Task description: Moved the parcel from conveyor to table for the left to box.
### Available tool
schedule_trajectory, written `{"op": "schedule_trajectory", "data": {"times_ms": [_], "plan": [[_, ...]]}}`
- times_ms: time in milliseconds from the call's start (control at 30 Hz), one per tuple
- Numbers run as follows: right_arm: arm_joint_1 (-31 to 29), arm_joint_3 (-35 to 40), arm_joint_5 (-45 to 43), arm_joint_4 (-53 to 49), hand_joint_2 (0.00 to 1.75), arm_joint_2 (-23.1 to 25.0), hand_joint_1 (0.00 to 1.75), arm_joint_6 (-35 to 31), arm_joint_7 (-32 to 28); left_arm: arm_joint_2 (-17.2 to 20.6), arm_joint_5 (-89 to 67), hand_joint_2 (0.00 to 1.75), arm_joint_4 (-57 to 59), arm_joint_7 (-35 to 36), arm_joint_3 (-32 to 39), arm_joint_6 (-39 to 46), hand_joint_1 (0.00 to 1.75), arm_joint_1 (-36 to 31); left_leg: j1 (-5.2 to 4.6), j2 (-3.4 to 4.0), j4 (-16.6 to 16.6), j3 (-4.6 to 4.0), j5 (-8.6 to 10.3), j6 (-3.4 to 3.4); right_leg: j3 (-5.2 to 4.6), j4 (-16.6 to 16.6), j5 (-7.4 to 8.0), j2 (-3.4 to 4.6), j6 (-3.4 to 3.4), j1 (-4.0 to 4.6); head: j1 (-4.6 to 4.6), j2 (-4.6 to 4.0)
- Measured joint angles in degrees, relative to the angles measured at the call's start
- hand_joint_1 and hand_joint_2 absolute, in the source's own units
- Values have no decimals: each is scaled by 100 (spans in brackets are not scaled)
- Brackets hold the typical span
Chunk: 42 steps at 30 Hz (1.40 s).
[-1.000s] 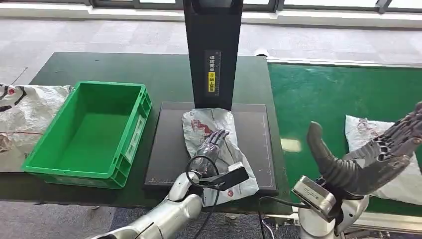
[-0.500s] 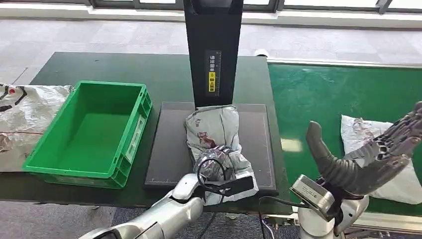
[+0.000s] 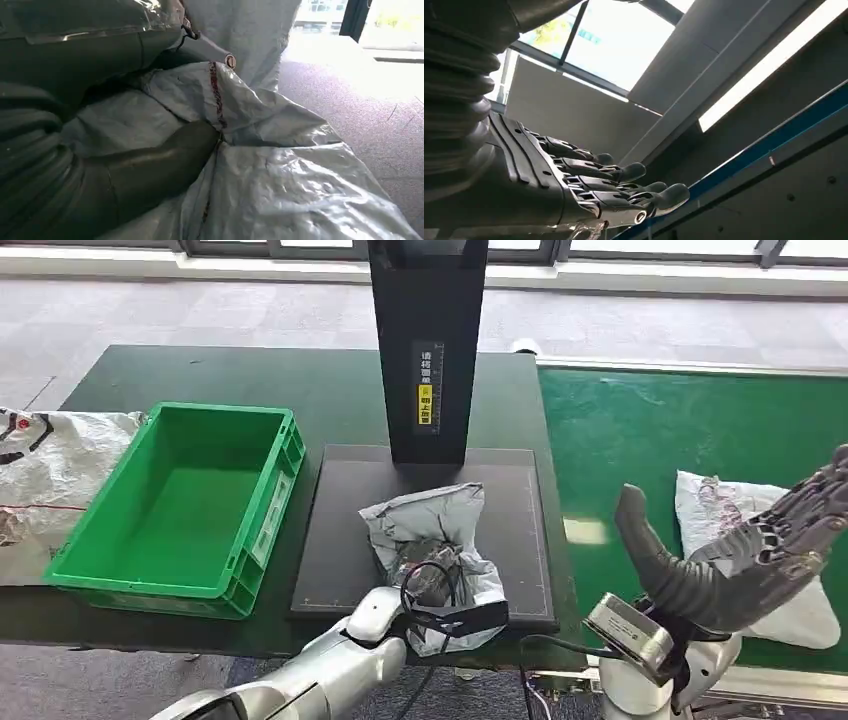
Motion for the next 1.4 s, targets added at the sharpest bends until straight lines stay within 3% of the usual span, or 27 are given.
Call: {"op": "schedule_trajectory", "data": {"times_ms": [100,233,367,500,633,867,1067,1400], "plan": [[1,0,0,0,175,0,0,0,0,0,-39,175,33,50,-4,52,175,-6,0,0,0,1,0,0,1,0,0,0,0,0,0,0],[3,0,9,0,175,0,0,0,0,0,-516,175,118,569,-87,798,175,-28,0,1,0,1,1,0,-1,0,1,1,0,0,0,0],[45,-7,7,0,175,-11,0,0,0,220,-2402,175,-396,1445,58,1149,175,2,0,0,0,0,5,2,-2,1,1,0,0,0,0,0],[91,-24,-15,-22,175,-17,0,0,18,422,-4152,175,-1660,1178,1195,1158,175,187,0,5,0,-4,7,1,-6,3,2,7,-1,0,0,0],[118,-57,11,-76,175,-17,0,0,96,687,-4295,175,-2938,1187,2093,1165,175,262,0,26,0,-2,4,1,-13,3,3,34,-1,0,0,0],[157,-87,37,-111,175,-20,0,0,96,1038,-4321,175,-4272,1265,2913,1170,175,505,3,24,-3,-3,6,0,-11,4,2,29,-2,2,0,0],[201,-94,70,-125,175,-20,0,0,76,1150,-4299,175,-4881,1108,3655,1172,175,745,2,24,-2,-5,5,0,-11,3,2,29,-1,1,0,0],[252,-94,105,-127,175,-20,0,0,61,1228,-3888,175,-4870,372,5701,1169,175,842,5,27,-3,-2,8,-3,-14,3,2,31,-3,5,0,0]]}}
